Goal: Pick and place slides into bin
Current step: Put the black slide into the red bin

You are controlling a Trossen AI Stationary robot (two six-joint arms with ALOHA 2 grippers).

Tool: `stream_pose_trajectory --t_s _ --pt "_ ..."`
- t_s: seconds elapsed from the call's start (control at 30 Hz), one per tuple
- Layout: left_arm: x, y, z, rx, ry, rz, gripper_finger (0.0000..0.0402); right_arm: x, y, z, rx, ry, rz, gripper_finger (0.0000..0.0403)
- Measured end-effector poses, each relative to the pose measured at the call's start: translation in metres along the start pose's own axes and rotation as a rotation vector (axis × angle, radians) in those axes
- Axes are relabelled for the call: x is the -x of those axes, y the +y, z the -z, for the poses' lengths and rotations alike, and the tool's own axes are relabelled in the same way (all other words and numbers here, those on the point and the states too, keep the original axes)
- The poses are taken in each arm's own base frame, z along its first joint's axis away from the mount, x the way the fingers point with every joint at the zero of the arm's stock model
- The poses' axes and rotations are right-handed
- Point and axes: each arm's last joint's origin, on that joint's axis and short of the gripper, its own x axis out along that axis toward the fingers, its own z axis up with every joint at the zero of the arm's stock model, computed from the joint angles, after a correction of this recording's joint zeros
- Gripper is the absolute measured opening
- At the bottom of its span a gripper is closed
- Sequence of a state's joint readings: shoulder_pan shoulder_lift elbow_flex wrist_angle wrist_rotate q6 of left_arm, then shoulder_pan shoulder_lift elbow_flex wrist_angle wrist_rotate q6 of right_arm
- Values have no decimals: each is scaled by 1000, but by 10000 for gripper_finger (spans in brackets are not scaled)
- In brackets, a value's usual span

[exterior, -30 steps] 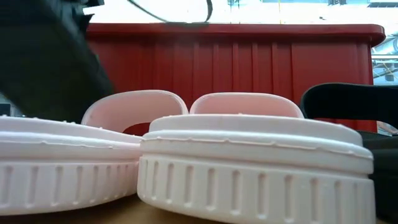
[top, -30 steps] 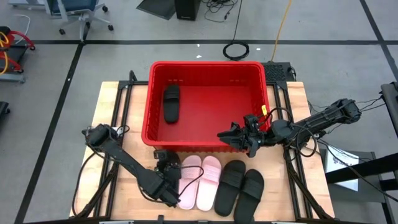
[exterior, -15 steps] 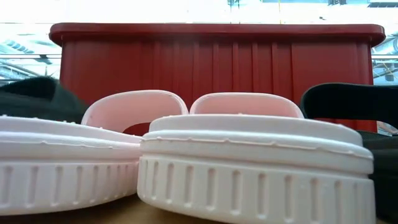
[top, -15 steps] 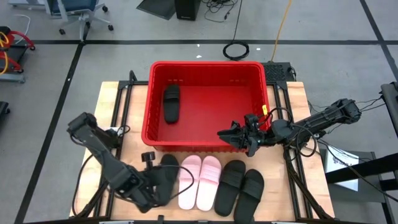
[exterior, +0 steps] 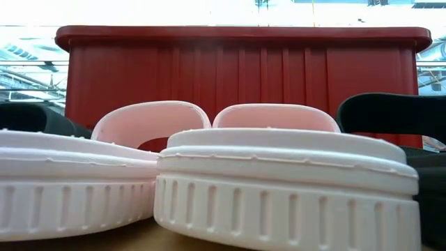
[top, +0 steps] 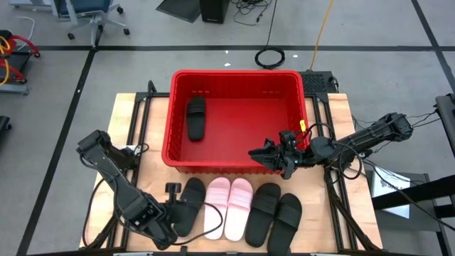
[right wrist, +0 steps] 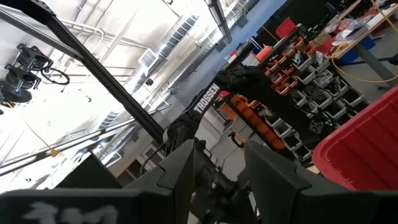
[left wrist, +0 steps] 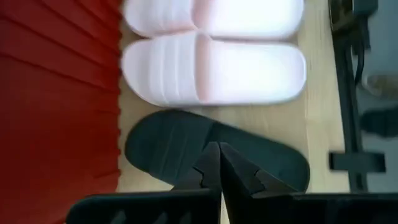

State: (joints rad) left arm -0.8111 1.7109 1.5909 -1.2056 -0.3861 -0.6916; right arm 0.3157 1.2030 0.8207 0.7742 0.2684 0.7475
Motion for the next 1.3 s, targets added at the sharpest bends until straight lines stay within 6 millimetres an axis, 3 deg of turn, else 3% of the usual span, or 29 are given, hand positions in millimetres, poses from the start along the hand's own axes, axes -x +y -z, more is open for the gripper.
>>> stream_pose_trajectory --t_s 0.17,0.47,0.63,1.0,1.13,1.3 --pt "-19 -12 2 -58 72 0 45 0 0 0 0 0 0 130" --pt "-45 -22 2 -56 80 -101 172 0 -1 1 3 6 5 130" --pt "-68 -30 8 -77 132 -143 209 0 -1 1 3 6 5 130" --pt "-113 -19 30 -31 184 -258 193 0 -1 1 2 7 4 130" --pt "-132 -7 33 3 198 -263 187 0 -1 1 2 7 5 130" --pt "-140 14 27 36 245 -317 186 0 -1 1 -14 7 5 130"
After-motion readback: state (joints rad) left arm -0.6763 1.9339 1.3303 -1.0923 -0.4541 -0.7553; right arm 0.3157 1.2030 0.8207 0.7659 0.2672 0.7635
